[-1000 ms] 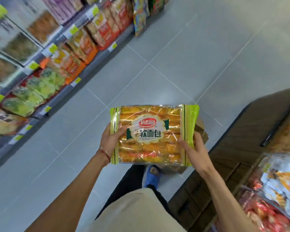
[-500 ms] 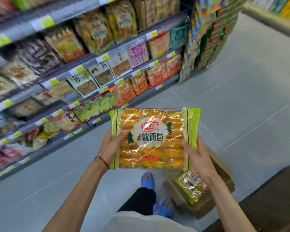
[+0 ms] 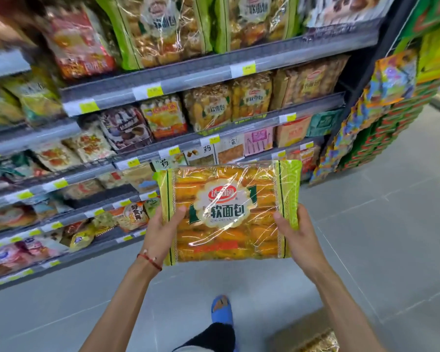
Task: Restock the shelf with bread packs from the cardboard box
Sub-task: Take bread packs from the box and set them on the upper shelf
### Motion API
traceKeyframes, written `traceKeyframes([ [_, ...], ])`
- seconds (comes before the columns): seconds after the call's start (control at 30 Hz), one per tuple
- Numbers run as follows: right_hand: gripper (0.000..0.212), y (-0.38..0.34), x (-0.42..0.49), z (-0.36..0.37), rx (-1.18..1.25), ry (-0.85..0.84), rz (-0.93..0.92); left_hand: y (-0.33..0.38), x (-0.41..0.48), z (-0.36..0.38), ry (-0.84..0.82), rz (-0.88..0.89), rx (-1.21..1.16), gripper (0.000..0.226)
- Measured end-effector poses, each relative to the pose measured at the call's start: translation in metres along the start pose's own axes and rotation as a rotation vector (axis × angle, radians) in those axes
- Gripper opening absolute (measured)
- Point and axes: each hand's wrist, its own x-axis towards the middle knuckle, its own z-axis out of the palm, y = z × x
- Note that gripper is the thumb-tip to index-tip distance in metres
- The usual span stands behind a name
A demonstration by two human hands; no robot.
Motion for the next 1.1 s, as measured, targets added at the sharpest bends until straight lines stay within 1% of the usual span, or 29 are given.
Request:
traceKeyframes([
  [0.13,0.036,-0.028,0.056,0.032,0.003,-0.001,-0.05,0.027,0.062,-0.014,0.018,0.053,-0.003,0.034],
  [0.2,0.04,-0.041,0.083,0.041,0.003,0.016,-0.066,0.04,0.092,-0.015,0.031,0.063,0.006,0.033],
  [0.27,0.04,-0.053,0.11,0.046,0.003,0.023,-0.092,0.05,0.119,-0.015,0.038,0.086,0.015,0.039],
  [0.37,0.036,-0.079,0.148,0.054,-0.009,0.025,-0.152,0.066,0.156,-0.008,0.091,0.132,0.028,0.059],
  [0.47,0.032,-0.097,0.193,0.054,-0.033,0.035,-0.203,0.088,0.189,0.002,0.153,0.176,0.023,0.053],
  [0.57,0.029,-0.11,0.246,0.056,-0.076,0.048,-0.259,0.108,0.225,0.013,0.227,0.222,0.031,0.055],
  [0.67,0.024,-0.133,0.296,0.063,-0.102,0.004,-0.277,0.127,0.263,0.02,0.312,0.241,0.034,0.064],
  [0.73,0.02,-0.146,0.327,0.068,-0.119,-0.042,-0.292,0.14,0.285,0.021,0.354,0.248,0.037,0.075],
  [0.87,0.025,-0.178,0.38,0.08,-0.121,-0.127,-0.332,0.16,0.316,0.016,0.439,0.211,0.018,0.099],
  [0.93,0.023,-0.195,0.402,0.091,-0.108,-0.149,-0.36,0.171,0.331,0.011,0.463,0.217,0.018,0.097],
  [1.0,0.026,-0.21,0.417,0.103,-0.1,-0.18,-0.368,0.185,0.343,0.005,0.483,0.229,0.009,0.095],
  [1.03,0.027,-0.216,0.425,0.109,-0.088,-0.184,-0.367,0.192,0.35,0.001,0.496,0.24,0.0,0.092],
  [1.1,0.022,-0.228,0.437,0.123,-0.07,-0.198,-0.36,0.208,0.365,-0.007,0.514,0.283,0.008,0.08],
])
